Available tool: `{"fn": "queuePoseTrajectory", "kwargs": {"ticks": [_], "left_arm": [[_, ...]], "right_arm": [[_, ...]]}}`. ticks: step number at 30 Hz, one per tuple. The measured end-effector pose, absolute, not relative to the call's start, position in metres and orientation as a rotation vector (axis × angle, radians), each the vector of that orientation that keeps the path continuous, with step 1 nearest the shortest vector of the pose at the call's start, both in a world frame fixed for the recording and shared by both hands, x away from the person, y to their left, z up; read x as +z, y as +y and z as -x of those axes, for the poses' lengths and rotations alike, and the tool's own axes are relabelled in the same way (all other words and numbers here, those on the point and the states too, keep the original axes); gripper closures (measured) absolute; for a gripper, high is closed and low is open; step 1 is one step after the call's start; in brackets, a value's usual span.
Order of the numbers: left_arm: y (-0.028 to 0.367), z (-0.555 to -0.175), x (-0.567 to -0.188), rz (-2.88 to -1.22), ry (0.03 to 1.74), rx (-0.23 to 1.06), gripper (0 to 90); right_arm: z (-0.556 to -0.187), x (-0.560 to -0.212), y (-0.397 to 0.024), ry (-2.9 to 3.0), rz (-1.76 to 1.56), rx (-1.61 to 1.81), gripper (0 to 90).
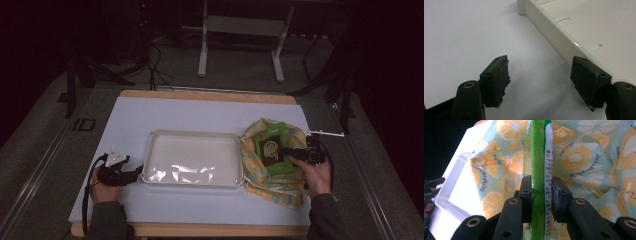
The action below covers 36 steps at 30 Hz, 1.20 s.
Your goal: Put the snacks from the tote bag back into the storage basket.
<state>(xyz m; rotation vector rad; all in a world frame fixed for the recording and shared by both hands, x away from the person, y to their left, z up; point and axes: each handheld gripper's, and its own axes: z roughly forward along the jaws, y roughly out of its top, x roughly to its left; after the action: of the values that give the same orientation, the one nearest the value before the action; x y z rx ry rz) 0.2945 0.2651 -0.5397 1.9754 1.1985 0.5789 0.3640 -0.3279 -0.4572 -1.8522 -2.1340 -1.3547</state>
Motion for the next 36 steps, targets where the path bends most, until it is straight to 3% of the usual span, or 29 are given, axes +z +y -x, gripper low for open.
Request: {"fn": "queuePoseTrajectory", "kwargs": {"ticks": [36], "left_arm": [[0.265,-0.295,-0.54,-1.976,1.198,0.578,31.5]], "right_arm": [[-0.356,-0.442,-0.341,-2.128,1.878,-1.403,73.5]]}}
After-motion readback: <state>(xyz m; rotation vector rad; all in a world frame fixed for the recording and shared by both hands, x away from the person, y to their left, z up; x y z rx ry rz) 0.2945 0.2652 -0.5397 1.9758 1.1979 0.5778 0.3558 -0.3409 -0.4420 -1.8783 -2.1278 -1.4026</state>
